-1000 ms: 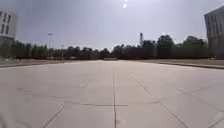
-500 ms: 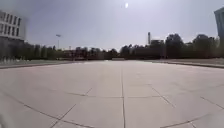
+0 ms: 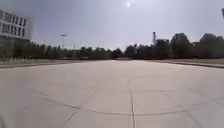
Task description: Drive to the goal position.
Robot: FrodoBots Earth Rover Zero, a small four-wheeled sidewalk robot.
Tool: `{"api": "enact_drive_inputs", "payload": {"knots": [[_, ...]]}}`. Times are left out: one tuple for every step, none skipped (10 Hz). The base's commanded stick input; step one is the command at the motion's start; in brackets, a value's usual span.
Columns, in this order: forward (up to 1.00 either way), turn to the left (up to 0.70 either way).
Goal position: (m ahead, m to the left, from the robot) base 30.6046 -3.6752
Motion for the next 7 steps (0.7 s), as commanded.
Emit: {"api": "enact_drive_inputs", "payload": {"knots": [[1.0,0.0],[1.0,-0.15],[1.0,-0.38],[1.0,0.0],[1.0,0.0],[1.0,-0.04],[1.0,-0.24]]}}
